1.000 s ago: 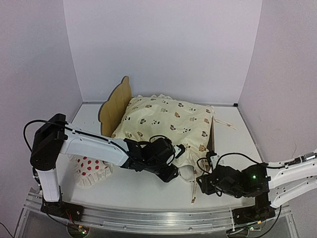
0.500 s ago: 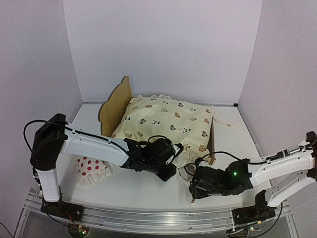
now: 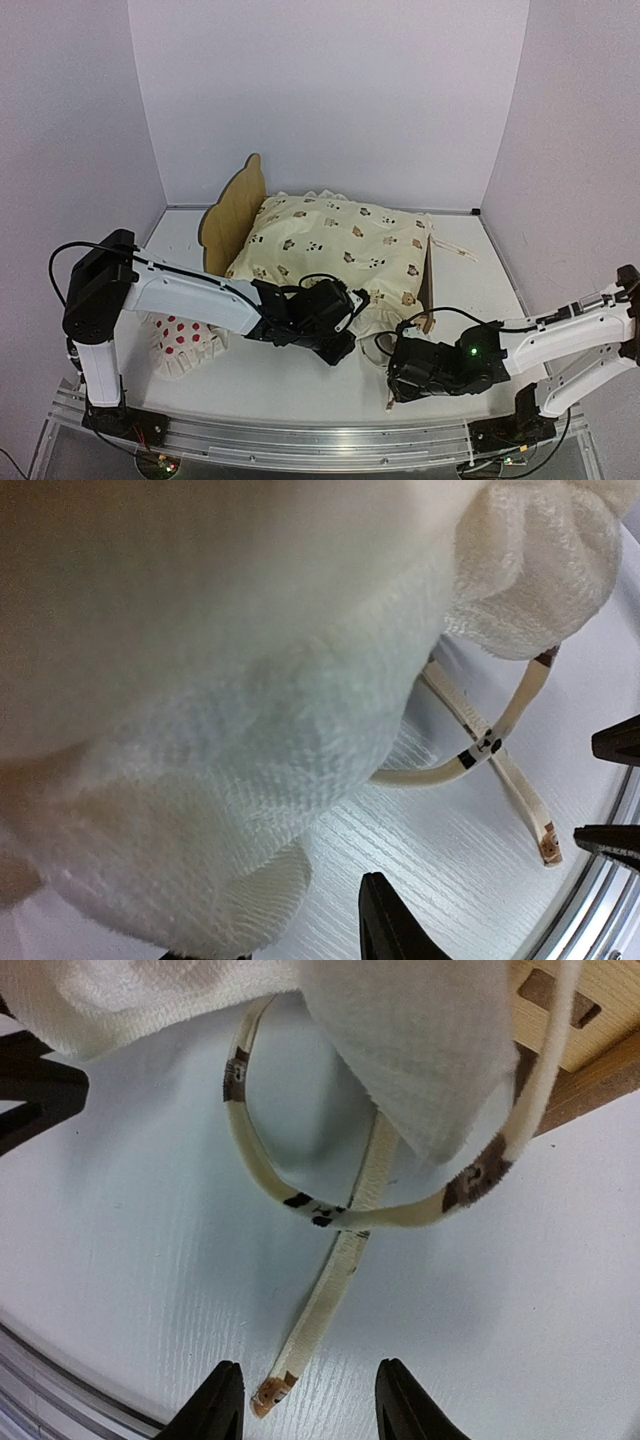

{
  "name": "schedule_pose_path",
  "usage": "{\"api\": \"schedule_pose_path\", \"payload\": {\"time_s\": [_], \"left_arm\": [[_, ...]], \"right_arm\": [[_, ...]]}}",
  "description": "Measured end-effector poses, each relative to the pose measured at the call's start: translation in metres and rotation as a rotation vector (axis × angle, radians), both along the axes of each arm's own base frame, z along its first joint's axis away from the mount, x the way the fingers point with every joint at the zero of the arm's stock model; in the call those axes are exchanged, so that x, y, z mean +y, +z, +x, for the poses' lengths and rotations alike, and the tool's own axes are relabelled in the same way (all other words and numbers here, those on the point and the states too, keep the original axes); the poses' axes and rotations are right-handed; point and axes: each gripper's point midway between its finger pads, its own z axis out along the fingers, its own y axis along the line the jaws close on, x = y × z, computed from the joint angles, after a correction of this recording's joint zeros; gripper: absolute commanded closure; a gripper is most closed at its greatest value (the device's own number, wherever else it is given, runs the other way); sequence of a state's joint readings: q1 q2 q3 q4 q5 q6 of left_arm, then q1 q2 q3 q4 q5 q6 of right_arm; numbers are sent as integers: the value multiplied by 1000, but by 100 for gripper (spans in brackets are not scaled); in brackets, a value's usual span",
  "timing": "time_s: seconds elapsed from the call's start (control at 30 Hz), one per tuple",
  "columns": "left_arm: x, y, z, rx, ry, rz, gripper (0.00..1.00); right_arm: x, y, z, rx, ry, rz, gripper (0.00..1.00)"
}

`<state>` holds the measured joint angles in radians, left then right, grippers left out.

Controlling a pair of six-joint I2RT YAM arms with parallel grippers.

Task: Set up the pet bed

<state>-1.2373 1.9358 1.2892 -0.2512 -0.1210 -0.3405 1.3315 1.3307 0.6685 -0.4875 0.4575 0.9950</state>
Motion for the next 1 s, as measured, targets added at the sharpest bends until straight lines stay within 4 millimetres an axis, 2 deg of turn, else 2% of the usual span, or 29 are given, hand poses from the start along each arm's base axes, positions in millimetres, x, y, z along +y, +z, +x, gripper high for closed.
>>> {"api": "schedule_pose_path", "payload": {"time_s": [0.13,0.23,0.4,0.5,0.63,0.87,1.0], "left_arm": [[-1,-5,-3,8,-9,10,62],[-5,-2,-15,5,-37,25,61],[-33,12,-58,-8,-142,24,59],[-51,14,-85,-2,-211,25,58],[-70,2,-106,12,-260,53,58],[-74,-36,-112,53,-282,134,58],[-79,-44,-116,71,-294,146,59]], "right_arm": [[-2,9,1,-19,-4,31,57],[-5,17,4,-45,-9,58,57],[-31,45,14,-162,-46,123,57],[-45,63,20,-233,-66,144,57],[-59,70,25,-282,-78,114,57],[-78,79,28,-331,-96,81,57],[-85,78,28,-344,-101,63,57]]}}
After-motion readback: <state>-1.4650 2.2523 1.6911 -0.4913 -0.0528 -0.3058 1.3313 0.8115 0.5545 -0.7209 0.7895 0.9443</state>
